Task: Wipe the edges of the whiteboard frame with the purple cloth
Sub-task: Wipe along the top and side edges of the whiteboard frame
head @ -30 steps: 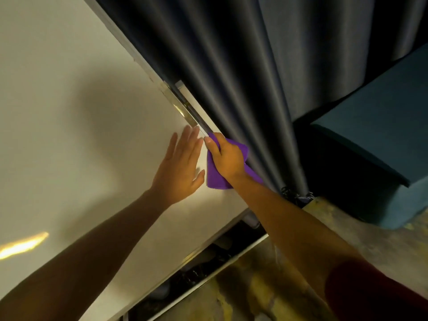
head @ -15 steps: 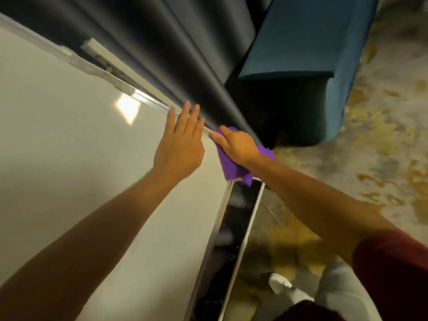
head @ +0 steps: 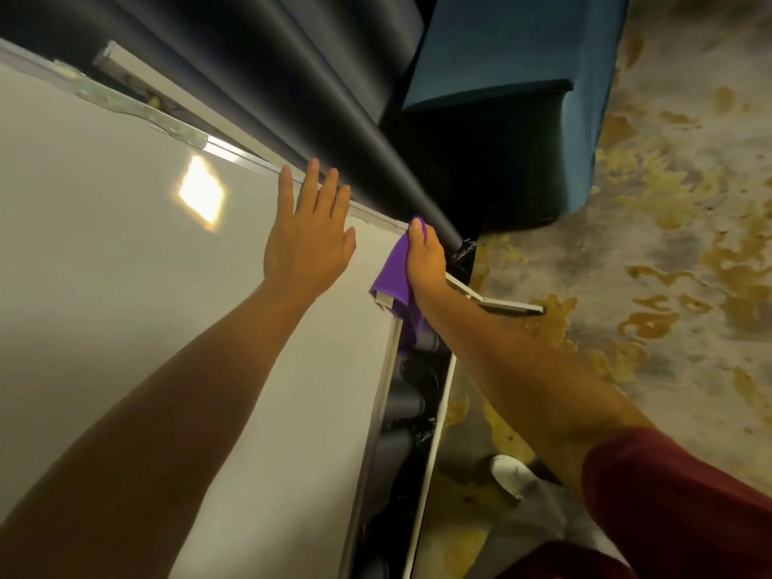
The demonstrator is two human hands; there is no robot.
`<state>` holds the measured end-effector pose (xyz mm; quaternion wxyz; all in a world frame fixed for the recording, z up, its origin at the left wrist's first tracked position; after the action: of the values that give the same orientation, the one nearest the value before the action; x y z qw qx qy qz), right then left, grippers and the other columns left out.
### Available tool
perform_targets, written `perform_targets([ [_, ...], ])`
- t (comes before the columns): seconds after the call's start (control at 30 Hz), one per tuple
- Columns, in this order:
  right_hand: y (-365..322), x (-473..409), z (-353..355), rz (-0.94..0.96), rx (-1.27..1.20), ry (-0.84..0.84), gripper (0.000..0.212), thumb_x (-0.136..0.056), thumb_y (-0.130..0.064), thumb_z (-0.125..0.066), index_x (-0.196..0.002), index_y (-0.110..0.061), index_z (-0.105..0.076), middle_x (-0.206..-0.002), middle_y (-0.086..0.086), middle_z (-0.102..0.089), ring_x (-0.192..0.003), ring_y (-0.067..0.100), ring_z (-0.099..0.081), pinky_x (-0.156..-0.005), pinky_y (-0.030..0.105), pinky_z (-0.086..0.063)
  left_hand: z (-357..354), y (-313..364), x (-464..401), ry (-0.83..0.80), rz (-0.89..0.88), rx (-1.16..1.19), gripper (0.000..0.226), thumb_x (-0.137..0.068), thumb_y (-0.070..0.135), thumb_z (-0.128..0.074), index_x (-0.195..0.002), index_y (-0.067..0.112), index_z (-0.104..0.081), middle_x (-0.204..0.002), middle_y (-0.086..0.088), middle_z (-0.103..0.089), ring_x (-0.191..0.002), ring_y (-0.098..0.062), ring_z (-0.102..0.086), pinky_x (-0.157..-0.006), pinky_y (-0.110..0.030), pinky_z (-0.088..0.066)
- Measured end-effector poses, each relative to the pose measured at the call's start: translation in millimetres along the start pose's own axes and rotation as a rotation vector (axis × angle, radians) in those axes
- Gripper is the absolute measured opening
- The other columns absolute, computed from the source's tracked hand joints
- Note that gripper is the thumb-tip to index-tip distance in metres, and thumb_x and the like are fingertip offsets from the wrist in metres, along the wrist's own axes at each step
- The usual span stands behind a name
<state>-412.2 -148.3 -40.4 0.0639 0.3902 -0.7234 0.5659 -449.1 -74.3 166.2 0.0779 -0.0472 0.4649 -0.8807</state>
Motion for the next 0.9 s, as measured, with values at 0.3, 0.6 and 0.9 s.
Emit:
perform_targets([
  [0.3,29,32,4,-0.176,-0.098,0.054,0.045,-0.093,-0.066,-0.036,-0.099,-0.024,-0.053,-0.097,0.005,-0.065,-0.088,0.022,-0.067,-0.085,0.041,-0.056,9,4,-1,0.004,0.027,-0.005,0.074,-0.102,0.060,-0.010,-0.161,0.017,-0.019,-0.168,-0.012,-0.027,-0.157,-0.038,-0.018,-0.125,-0.060,-0.007],
  [0.6,103,107,-10,-0.211,-0.132,0.073,0.035,-0.095,-0.062,-0.038,-0.086,-0.031,-0.051,-0.096,0.003,-0.066,-0.089,0.021,-0.066,-0.085,0.042,-0.055,14,-2,2,-0.003,0.033,0.000,0.077,-0.101,0.062,-0.005,-0.161,0.016,-0.020,-0.168,-0.012,-0.029,-0.156,-0.039,-0.021,-0.126,-0.060,-0.016],
  [0.9,87,144,-6,-0.040,-0.043,0.180,0.045,-0.100,-0.052,-0.037,-0.120,-0.015,-0.053,-0.116,0.011,-0.063,-0.102,0.027,-0.063,-0.093,0.047,-0.052,43,38,145,-0.049,-0.153,0.320,0.069,-0.102,0.061,-0.027,-0.162,0.028,-0.017,-0.173,-0.009,-0.006,-0.160,-0.036,-0.001,-0.126,-0.063,-0.007],
])
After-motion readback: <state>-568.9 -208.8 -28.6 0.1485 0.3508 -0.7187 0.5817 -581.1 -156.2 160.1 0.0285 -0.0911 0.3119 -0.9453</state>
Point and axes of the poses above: each hand's wrist, its own x-axis away from the middle knuckle, its own z-axis out of the back of the hand, y = z × x, the point moved 10 cm from there along -x, towards the middle knuckle
